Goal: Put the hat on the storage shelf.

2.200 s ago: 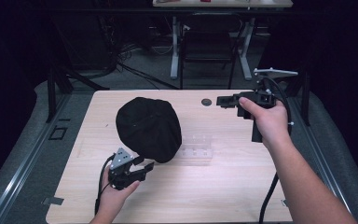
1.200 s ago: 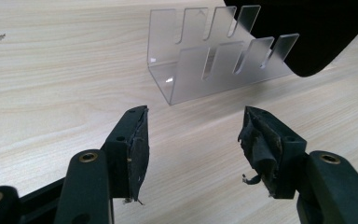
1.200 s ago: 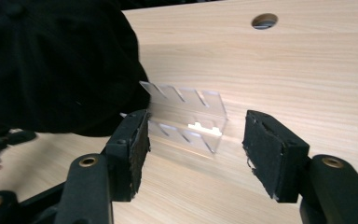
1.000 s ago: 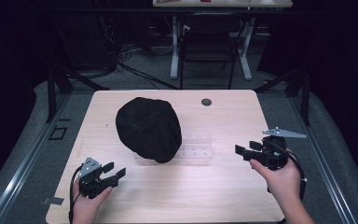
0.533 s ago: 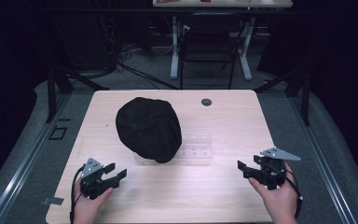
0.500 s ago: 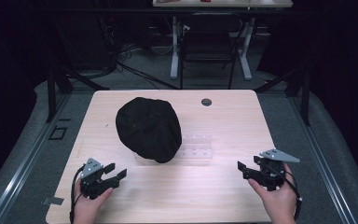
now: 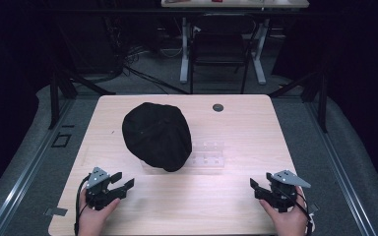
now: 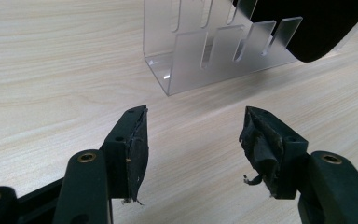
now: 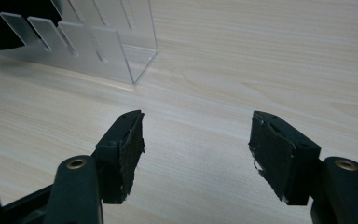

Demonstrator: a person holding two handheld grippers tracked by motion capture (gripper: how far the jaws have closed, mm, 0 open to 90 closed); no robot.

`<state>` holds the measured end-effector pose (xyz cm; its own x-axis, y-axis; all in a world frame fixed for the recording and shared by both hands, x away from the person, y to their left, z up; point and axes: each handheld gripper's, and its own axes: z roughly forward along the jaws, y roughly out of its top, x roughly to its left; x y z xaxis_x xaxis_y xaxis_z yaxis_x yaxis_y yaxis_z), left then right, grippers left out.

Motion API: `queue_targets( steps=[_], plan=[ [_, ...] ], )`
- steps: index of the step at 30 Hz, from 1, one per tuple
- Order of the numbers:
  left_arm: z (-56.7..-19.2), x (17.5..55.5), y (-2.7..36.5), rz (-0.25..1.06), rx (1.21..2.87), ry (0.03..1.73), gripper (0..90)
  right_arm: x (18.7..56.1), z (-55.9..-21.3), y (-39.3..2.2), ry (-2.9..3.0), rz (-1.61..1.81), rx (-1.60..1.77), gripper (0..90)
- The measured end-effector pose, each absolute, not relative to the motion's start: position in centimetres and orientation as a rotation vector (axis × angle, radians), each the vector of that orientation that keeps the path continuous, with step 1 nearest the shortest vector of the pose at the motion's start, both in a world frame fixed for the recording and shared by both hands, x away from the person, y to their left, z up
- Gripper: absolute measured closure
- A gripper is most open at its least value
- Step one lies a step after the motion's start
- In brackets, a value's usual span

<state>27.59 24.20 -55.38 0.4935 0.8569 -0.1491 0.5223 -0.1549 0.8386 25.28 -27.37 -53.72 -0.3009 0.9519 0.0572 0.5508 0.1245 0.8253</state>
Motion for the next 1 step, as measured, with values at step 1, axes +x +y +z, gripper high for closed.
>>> queue_targets(
  steps=[1],
  plan=[
    [-55.38,27.58,24.11,0.458,1.82,1.157,41.7,25.28,-53.88,-27.49,1.919,1.065,1.453,34.3]
  ],
)
